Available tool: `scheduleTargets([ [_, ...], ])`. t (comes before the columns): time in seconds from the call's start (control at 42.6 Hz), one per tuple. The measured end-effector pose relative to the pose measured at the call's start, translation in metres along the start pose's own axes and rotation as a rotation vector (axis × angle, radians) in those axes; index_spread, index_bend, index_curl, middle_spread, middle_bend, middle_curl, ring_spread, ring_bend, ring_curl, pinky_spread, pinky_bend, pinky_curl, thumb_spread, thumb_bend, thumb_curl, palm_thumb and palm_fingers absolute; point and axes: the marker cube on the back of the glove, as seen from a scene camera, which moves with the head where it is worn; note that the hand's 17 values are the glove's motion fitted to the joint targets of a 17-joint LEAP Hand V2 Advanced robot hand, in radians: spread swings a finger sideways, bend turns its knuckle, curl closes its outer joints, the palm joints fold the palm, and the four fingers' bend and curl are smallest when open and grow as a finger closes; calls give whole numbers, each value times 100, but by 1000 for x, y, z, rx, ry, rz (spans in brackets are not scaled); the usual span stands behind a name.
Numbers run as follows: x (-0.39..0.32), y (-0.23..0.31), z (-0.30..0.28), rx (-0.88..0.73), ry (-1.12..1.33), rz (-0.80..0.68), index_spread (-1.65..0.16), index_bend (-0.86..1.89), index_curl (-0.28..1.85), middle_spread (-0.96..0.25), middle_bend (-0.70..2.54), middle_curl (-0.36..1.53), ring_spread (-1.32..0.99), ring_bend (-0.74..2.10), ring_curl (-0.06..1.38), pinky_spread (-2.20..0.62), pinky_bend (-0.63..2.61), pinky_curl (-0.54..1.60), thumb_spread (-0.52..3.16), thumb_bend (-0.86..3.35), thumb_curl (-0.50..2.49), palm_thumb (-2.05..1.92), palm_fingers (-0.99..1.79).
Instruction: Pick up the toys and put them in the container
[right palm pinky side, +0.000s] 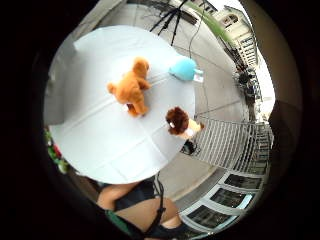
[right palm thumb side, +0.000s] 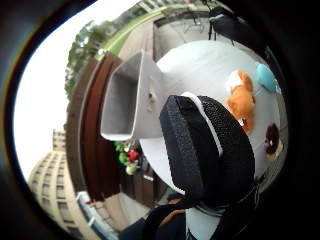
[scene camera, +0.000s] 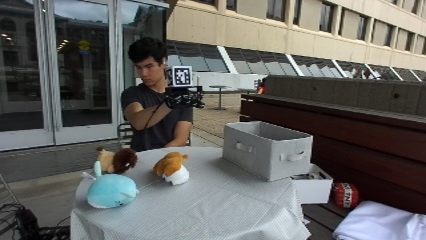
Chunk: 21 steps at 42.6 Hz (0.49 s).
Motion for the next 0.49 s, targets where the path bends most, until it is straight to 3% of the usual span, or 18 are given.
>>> scheduleTargets([
  [0.164, -8, -5, -5, -5, -14, 6, -21, 30, 13, -7, 25, 11, -15, 14, 1, -5, 40, 14, 91, -3, 0, -5, 5],
  [0.329, -7, -15, -4, 7, -16, 5, -26, 27, 18, -8, 25, 16, -19, 17, 4, -6, 45, 20, 118, -4, 2, -6, 0],
  [0.446, -14, -15, -3, -40, 18, 253, -27, 24, 21, -9, 24, 19, -21, 18, 6, -6, 47, 22, 127, -4, 3, -7, -2],
  [0.493, -13, -10, -2, -40, 28, 221, -28, 23, 22, -9, 24, 20, -21, 18, 7, -6, 47, 23, 129, -5, 4, -8, -2],
])
